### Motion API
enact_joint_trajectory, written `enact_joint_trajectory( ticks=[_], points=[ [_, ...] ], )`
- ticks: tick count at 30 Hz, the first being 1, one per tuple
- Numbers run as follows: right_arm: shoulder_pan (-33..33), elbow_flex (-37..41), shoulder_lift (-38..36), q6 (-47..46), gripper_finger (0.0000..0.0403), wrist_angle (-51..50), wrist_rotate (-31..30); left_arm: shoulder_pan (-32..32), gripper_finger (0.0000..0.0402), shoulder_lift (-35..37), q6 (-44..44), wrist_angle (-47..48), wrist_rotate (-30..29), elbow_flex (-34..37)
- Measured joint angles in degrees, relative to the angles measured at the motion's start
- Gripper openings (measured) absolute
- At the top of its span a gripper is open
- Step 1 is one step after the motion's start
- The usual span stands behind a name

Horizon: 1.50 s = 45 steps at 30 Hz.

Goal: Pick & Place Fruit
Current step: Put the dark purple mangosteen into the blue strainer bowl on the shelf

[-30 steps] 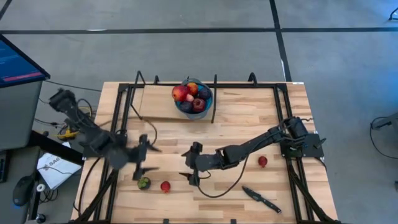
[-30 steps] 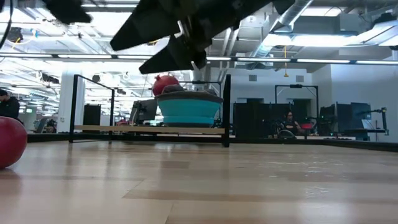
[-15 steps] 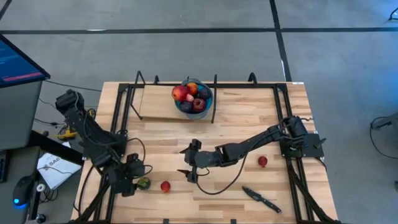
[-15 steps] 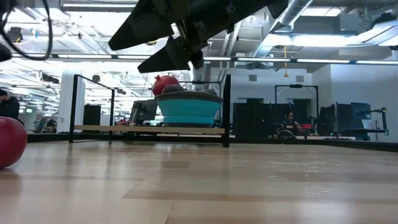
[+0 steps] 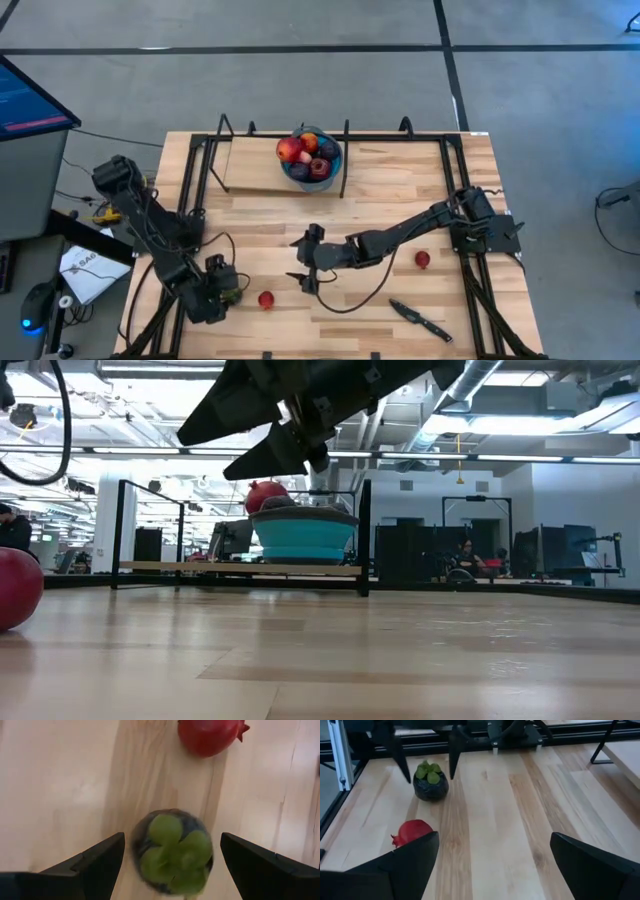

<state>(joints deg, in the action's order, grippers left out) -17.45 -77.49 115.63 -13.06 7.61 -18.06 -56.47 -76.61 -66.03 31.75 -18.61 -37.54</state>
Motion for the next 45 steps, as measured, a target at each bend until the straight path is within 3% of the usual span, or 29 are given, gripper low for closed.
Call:
enact_joint_trajectory(
  ticks=[7,15,19,25,28,34,40,45],
  points=[
    [-0.9,0.0,-0.2,-0.6,0.0376,-6.4,-3.6,-0.1,0.0317,-3.8,-2.1,-3.2,1.2,0.0],
    [-4.2,0.0,-0.3,-8.6,0.0372,-21.5,-8.1,0.6,0.0253,-3.8,-2.4,-4.2,2.6,0.0],
    [-6.8,0.0,-1.0,-14.0,0.0356,-32.1,-10.8,4.9,0.0234,-1.3,-0.2,-8.0,2.6,0.0],
    [-10.1,0.0,-2.0,-22.4,0.0326,-44.9,-14.2,19.6,0.0239,4.2,16.8,-18.6,2.7,0.0],
    [-11.2,0.0,-2.1,-26.0,0.0316,-46.5,-15.8,29.8,0.024,5.4,27.8,-23.5,6.6,-1.1],
    [-13.1,0.0,-2.1,-31.1,0.0311,-46.0,-19.9,47.0,0.024,4.1,51.7,-24.2,10.1,-12.8],
    [-12.9,0.0,-2.1,-32.8,0.0311,-43.5,-21.0,62.5,0.024,0.1,65.3,-24.3,9.8,-23.4],
    [-11.5,0.0,-2.1,-31.6,0.0311,-39.1,-21.0,73.0,0.024,-5.5,70.2,-25.1,10.7,-27.3]
  ],
)
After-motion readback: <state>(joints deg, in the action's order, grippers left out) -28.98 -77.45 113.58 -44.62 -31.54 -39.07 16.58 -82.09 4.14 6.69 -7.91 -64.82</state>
